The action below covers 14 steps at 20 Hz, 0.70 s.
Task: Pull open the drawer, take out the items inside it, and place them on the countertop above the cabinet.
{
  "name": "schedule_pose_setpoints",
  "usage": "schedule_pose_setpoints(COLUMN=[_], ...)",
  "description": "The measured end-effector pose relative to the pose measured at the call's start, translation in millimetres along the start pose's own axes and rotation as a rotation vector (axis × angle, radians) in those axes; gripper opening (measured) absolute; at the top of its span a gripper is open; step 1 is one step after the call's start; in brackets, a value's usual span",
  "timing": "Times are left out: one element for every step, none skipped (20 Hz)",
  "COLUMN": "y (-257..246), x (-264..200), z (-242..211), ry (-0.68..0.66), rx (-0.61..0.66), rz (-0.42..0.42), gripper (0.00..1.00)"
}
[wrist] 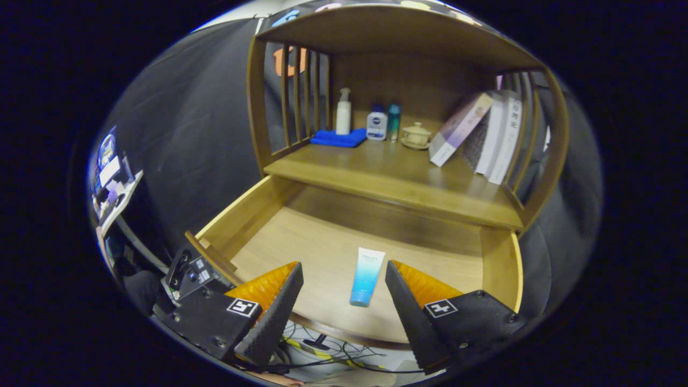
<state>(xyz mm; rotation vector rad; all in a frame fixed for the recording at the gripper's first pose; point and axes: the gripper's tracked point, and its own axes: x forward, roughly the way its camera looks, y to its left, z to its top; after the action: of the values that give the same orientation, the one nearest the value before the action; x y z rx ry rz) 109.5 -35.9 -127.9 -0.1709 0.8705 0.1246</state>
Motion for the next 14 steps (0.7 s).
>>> schedule_pose_setpoints(y=[-0.4, -4.3, -8.5, -6.9, -6.3, -8.1, -10.2, -10.6, -12.4, -14.0, -13.5, -14.2, -15.0, -17.0], x=[8.3, 15.6, 22.0, 28.6, 33.6, 40.2, 45.2, 51.7, 57.9, 63.9, 69.0, 74.0, 78.0, 82.5], z=[-1.1, -2.5, -5.3, -5.8, -6.8, -8.1, -10.6, -13.6, -17.8, -22.8, -27.3, -32.5, -37.1, -40.1], ry=[0.038, 0.08, 0.118, 0.148, 0.175, 0.202, 0.233, 0.263, 0.297, 0.332, 0.363, 0.391, 0.415, 0.433], rx=[-0.023, -0.032, -0.019, 0.0, 0.021, 0.037, 0.051, 0.062, 0.079, 0.109, 0.144, 0.178, 0.191, 0.196], rz=[0.005, -0.008, -0.019, -0.01, 0.0, 0.006, 0.006, 0.012, 0.013, 0.012, 0.023, 0.028, 0.031, 0.02], gripper=[0.97, 0.97, 0.97, 0.97, 0.97, 0.97, 0.97, 0.96, 0.95, 0.94, 0.92, 0.91, 0.91, 0.91])
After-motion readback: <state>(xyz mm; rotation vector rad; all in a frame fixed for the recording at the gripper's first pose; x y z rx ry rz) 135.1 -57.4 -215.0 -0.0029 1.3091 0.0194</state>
